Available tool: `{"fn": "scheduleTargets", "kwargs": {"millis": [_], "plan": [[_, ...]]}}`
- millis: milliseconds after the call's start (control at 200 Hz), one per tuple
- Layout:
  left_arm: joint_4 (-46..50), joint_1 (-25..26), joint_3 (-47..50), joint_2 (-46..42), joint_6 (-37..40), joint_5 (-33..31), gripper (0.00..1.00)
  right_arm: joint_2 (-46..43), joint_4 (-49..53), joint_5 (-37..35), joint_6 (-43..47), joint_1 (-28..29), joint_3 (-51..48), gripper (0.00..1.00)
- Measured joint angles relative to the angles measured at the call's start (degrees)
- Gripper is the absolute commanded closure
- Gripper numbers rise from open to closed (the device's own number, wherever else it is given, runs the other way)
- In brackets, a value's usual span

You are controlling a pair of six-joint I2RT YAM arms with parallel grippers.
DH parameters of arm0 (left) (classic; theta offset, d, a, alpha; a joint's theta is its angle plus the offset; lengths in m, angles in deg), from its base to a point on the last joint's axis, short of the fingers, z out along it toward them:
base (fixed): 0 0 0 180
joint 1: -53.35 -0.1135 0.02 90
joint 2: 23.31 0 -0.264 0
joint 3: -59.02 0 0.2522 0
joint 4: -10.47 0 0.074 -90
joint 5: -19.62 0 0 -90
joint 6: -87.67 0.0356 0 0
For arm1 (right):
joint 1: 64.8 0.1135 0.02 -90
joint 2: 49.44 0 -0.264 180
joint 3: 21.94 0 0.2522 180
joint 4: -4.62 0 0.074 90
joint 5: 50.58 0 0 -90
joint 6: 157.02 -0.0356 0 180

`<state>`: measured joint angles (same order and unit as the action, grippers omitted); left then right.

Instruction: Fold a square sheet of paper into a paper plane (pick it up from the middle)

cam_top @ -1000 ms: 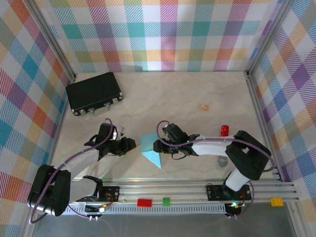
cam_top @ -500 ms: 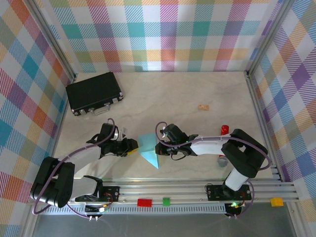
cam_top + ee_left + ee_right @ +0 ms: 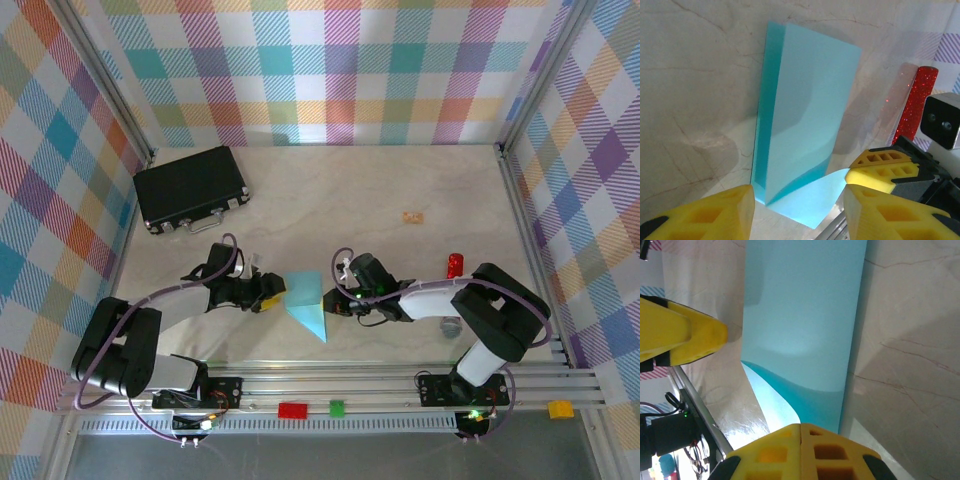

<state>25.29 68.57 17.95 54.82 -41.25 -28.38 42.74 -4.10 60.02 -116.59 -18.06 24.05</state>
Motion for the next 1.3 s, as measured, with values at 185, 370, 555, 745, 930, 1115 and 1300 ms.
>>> {"fn": "scheduleTargets", "kwargs": {"millis": [185, 370, 555, 745, 930, 1115, 1300], "plan": [[-3.5, 0.0, -0.2, 2.4, -1.4, 2.6, 0.49, 0.0, -6.7, 2.5, -2.5, -1.4, -2.6, 0.96], [-4.6, 0.0, -1.6, 5.2, -2.0, 4.2, 0.5, 0.8, -12.3, 4.5, -3.9, -2.1, -3.0, 0.97], [-5.4, 0.0, -3.3, 7.8, -2.0, 4.8, 0.49, 2.7, -17.1, 5.8, -5.6, -2.7, -5.0, 0.98], [-2.2, 0.0, -4.0, 7.5, -0.2, 1.8, 0.46, 2.9, -19.7, 6.3, -6.8, -3.3, -6.5, 0.97], [-0.4, 0.0, -4.5, 7.5, 1.2, 0.5, 0.46, 2.8, -20.1, 6.5, -7.0, -3.5, -6.6, 0.97], [-0.2, 0.0, -5.0, 8.5, 1.4, 1.9, 0.49, 0.5, -19.6, 6.5, -7.0, -3.8, -6.9, 0.97], [-1.2, 0.1, -6.3, 9.8, 1.5, 4.0, 0.56, -0.7, -19.5, 6.5, -6.8, -4.1, -7.2, 0.97]]}}
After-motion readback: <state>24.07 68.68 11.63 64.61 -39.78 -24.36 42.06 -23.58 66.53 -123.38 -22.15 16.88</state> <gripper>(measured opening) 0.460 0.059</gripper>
